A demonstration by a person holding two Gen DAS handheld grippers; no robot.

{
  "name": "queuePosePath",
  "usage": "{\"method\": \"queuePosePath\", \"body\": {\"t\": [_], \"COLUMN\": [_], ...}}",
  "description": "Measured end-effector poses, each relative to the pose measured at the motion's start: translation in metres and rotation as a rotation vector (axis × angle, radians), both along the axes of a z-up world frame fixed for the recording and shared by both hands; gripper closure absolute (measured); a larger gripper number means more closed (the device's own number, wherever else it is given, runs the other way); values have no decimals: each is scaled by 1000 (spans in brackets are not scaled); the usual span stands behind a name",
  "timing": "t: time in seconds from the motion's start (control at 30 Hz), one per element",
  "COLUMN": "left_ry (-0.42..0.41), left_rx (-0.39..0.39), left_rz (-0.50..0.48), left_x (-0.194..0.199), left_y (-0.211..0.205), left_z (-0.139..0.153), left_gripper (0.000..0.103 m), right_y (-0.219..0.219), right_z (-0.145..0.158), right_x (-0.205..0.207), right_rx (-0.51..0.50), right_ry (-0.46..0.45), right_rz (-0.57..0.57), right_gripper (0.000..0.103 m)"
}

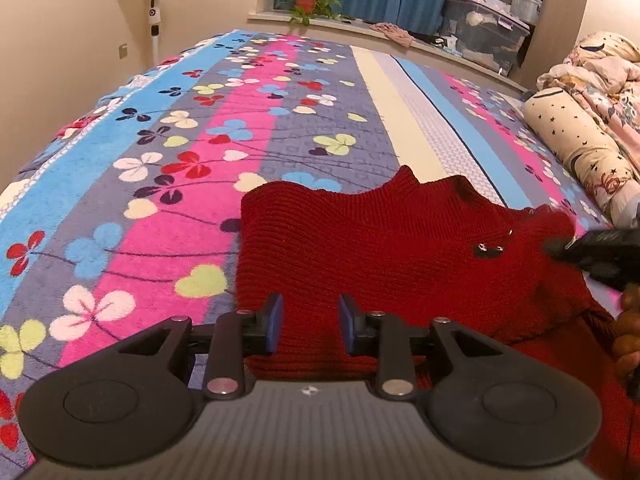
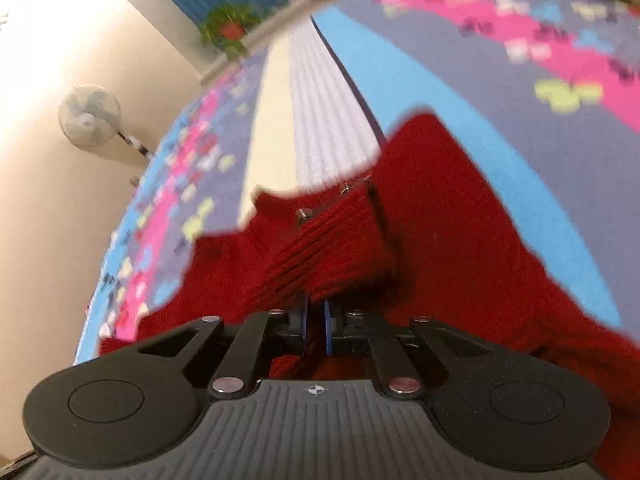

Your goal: Fold small clothes

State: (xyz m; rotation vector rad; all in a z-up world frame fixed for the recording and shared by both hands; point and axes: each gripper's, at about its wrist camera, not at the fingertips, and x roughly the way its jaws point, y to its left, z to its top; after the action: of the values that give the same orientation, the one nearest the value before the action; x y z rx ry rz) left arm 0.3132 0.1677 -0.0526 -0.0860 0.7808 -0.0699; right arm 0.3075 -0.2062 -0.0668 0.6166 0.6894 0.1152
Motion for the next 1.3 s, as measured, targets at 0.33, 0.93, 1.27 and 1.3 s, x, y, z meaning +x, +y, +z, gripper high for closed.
{"method": "queuePosePath", "body": {"t": [0.33, 0.93, 1.27, 1.3], "left_ry": [97, 61, 87, 81], "left_rx": [-55, -119, -60, -38], "left_rz": [-35, 199, 90, 83], "left_x": [7, 8, 16, 15], "left_y": [-1, 37, 20, 19], "left_z": [-27, -23, -35, -40], "left_gripper": [46, 95, 92, 92], "right_y": [-35, -50, -21, -22], "right_z": [-28, -5, -21, -24], "right_x": [2, -26, -9, -9], "right_rx": [-221, -341, -487, -494], "right_ry": [198, -16, 69, 88], "right_rz": [-96, -13, 125, 128], "right_gripper": [94, 54, 57, 59]}}
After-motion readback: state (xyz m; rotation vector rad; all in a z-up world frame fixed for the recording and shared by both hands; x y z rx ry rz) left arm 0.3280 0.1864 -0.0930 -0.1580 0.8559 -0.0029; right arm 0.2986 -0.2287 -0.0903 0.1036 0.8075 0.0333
